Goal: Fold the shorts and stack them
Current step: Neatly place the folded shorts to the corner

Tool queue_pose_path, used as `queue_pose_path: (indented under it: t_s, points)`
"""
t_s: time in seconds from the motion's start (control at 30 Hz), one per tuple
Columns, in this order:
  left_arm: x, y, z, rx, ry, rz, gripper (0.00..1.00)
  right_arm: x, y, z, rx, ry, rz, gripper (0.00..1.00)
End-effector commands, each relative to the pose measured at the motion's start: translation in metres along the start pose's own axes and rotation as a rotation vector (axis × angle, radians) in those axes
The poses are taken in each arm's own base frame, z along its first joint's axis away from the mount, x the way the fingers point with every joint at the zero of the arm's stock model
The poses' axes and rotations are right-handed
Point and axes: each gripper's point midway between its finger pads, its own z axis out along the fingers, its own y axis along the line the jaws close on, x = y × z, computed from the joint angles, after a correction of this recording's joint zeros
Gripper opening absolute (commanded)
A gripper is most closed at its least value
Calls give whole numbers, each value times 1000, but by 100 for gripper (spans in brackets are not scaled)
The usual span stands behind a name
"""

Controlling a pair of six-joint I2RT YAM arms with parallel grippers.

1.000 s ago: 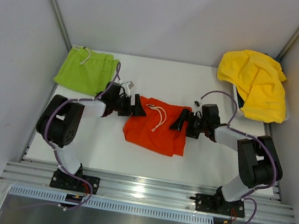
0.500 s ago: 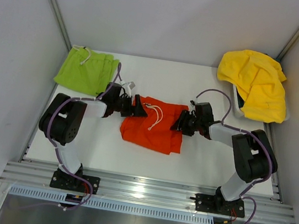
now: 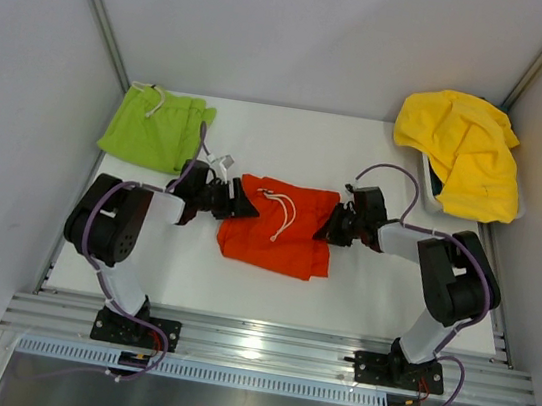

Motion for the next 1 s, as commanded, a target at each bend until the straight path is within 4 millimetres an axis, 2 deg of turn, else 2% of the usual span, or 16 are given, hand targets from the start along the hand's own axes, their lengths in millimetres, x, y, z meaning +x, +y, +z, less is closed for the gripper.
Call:
queue_pose_path:
  t_s: [0.0,0.1,0.17,0.2,0.27,0.4,0.47,0.53,0.6,0.63,0.67,0.73,0.8,0.87,0.93,0.97]
  points:
    - [2,3,-9,-12,-15,-12,68,-8,2,4,-11,-17,-7,1]
    - [1,4,-11,-18,-24,-10,65,-9,1,4,-11,-16,-7,0]
    - [2,6,-10,-19,-16,-11,56,-9,1,4,-16,-15,-10,0]
    - [2,7,-9,-20,-14,-13,48,-8,1,5,-15,-13,-9,0]
    - [4,9,-7,-20,-7,-19,39,-9,1,5,-23,-14,-7,0]
    - [3,12,-6,-28,-13,-18,8,-10,2,3,-37,-17,-7,0]
    - [-2,14,-8,-44,-26,-9,0,-12,6,1,-58,-24,-16,0]
    - [-5,21,-12,-102,-28,-9,0,-16,13,0,-68,-32,-33,0]
    - [-18,20,-15,-131,-48,19,0,-18,17,0,-61,-33,-51,0]
    - [-18,26,-19,-189,-46,6,0,-24,23,1,-57,-39,-65,0]
    - [-30,25,-20,-207,-64,24,0,-27,26,1,-59,-42,-69,0]
    - [-34,29,-22,-249,-60,22,0,-29,32,5,-68,-32,-69,0]
    - [-43,33,-20,-287,-49,20,0,-39,46,8,-88,-42,-83,0]
    - [-43,39,-14,-301,-31,6,0,-47,58,16,-97,-40,-98,0]
    - [-54,38,-10,-302,-42,10,0,-51,61,26,-98,-34,-99,0]
    - [-52,46,-7,-330,-34,4,0,-62,70,28,-113,-49,-107,0]
